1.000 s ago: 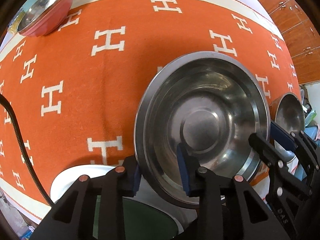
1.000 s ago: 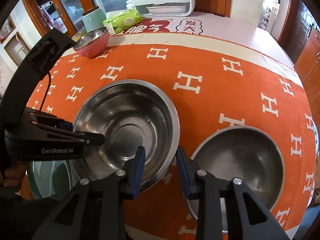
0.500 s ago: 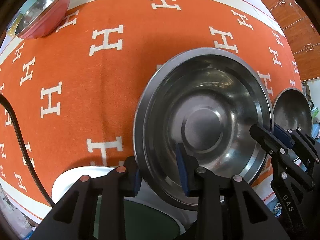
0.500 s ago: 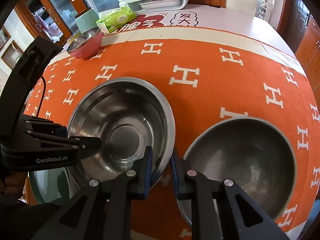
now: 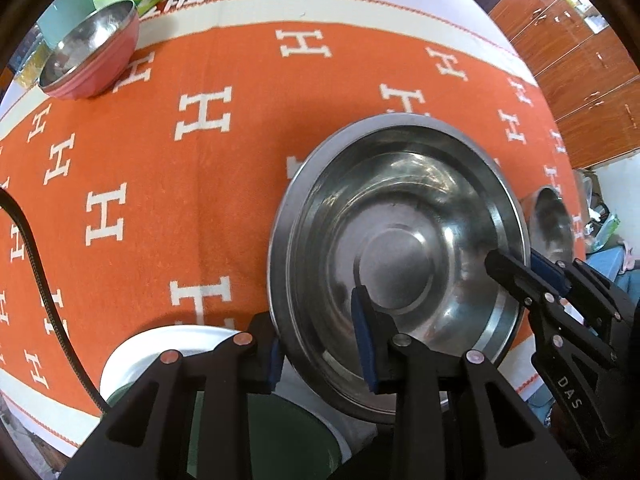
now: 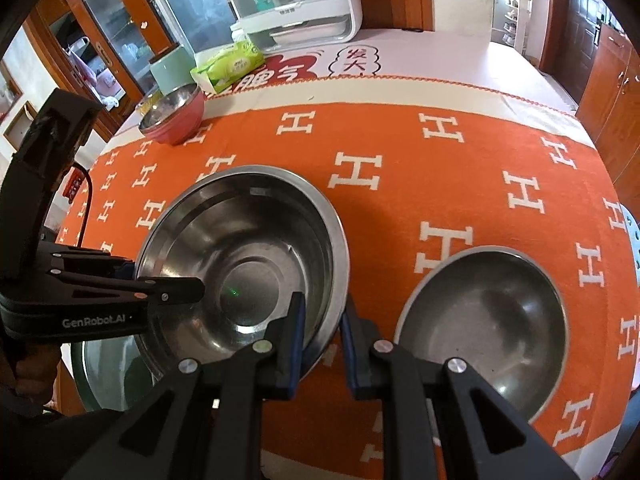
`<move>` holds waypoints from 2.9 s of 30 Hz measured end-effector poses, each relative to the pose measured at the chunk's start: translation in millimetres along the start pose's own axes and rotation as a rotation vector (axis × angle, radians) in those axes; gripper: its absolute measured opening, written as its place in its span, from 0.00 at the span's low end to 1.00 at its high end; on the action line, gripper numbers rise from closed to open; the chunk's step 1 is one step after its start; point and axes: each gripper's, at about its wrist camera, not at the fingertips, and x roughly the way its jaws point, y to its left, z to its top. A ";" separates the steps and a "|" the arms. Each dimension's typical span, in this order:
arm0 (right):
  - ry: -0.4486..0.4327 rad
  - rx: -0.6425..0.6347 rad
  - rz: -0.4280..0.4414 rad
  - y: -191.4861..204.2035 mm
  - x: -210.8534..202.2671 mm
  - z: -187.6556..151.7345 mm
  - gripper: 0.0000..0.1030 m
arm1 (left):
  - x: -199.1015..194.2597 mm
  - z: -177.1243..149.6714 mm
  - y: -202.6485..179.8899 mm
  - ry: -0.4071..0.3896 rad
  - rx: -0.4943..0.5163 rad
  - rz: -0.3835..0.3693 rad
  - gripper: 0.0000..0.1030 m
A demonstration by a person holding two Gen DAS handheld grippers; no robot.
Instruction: Organize plates and bowls
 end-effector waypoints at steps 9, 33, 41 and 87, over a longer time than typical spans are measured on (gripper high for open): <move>-0.063 -0.025 -0.013 9.3 -24.1 -5.0 0.16 | -32.0 -25.3 -5.5 -0.078 0.002 -0.025 0.28; -0.152 -0.124 0.021 79.1 -66.2 -29.5 0.16 | -89.3 -101.3 41.7 -0.245 -0.111 -0.108 0.26; -0.153 -0.138 0.038 120.3 -65.4 -38.3 0.17 | -105.4 -118.9 77.3 -0.251 -0.141 -0.115 0.26; 0.006 -0.209 0.110 337.3 22.1 -57.3 0.20 | -122.6 -200.7 304.8 -0.215 -0.229 -0.012 0.27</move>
